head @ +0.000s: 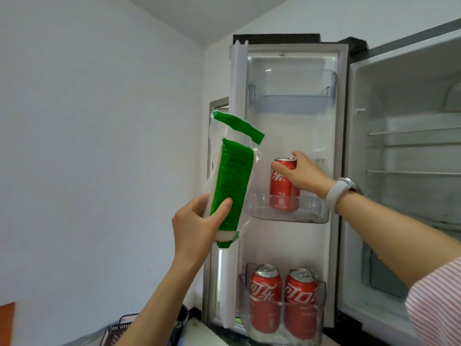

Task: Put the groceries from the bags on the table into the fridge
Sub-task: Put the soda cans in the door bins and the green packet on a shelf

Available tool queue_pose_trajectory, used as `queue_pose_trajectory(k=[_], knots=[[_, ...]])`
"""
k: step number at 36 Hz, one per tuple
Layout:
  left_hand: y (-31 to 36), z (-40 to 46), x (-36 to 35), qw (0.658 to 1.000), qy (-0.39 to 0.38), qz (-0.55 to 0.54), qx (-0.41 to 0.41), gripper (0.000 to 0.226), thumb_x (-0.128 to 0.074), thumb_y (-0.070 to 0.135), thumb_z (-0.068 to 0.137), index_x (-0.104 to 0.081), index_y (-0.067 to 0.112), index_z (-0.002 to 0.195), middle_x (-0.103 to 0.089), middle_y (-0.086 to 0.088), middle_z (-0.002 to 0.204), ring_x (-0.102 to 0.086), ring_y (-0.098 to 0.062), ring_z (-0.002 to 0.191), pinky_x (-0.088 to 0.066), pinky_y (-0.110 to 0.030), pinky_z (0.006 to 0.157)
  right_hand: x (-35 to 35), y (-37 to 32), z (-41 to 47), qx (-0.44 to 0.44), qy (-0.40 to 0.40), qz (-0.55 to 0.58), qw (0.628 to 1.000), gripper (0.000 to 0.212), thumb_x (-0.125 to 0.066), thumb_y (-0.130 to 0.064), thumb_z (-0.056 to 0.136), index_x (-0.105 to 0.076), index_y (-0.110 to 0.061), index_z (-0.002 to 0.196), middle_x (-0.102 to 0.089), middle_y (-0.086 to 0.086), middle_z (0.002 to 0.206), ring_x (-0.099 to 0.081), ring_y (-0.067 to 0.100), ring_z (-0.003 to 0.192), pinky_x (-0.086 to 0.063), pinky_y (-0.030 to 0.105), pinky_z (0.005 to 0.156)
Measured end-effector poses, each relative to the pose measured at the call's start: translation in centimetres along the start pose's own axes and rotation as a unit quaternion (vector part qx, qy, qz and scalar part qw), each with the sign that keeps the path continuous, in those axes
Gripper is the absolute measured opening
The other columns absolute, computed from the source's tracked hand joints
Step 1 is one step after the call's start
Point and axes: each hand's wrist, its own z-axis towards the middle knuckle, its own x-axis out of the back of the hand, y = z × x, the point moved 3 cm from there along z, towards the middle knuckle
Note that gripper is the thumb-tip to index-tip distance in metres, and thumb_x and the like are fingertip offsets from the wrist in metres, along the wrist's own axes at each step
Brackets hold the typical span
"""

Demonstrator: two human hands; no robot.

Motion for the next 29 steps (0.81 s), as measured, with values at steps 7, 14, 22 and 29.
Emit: queue_pose_trajectory(k=[7,14,22,29], knots=[[1.2,-0.6,-2.2,0.998,-0.042,-0.046,-0.007,0.005,-0.072,0.022,0.078,-0.071,0.022,0.083,-0.072,0.004,0.076,-0.069,-0.012,0.072,-0.058,-0.031,0.063,4.3,-0.9,-2.9,0.14,0.181,-0.018,0.973,0.044,-0.043,-0.036,0.095,-0.043,-0.012,0.132,-0.051,0.01,0.131,-0.055,0.022,0.109,-0.043,0.027,0.089],[2.9,-3.3,-7.6,0.981,-0.161,-0.008,-0.106,0.023,-0.077,0.026,0.073,-0.067,0.031,0.094,-0.072,0.011,0.082,-0.068,-0.006,0.072,-0.058,-0.03,0.064,11.7,-0.9,-8.6,0.251,0.123,0.195,0.94,0.043,-0.041,-0.039,0.09,-0.038,-0.027,0.131,-0.048,0.0,0.132,-0.049,0.013,0.121,-0.045,0.03,0.098],[3.4,-8.7,-16.6,0.921,-0.238,0.135,-0.275,0.046,-0.054,0.059,0.068,-0.068,0.027,0.097,-0.069,0.009,0.073,-0.063,-0.012,0.062,-0.05,-0.029,0.053,17.6,7.6,-16.6,0.048,-0.118,-0.023,0.992,0.055,-0.07,-0.039,0.065,-0.048,-0.038,0.115,-0.06,-0.002,0.116,-0.06,0.012,0.103,-0.052,0.031,0.09],[4.3,-11.7,-25.0,0.876,-0.275,0.149,-0.367,0.039,-0.055,0.058,0.069,-0.067,0.028,0.09,-0.07,0.009,0.073,-0.065,-0.011,0.062,-0.05,-0.023,0.05,21.8,15.1,-22.3,-0.037,-0.114,-0.124,0.985,0.044,-0.074,-0.017,0.075,-0.051,-0.041,0.105,-0.06,-0.012,0.11,-0.058,0.005,0.101,-0.047,0.025,0.091]])
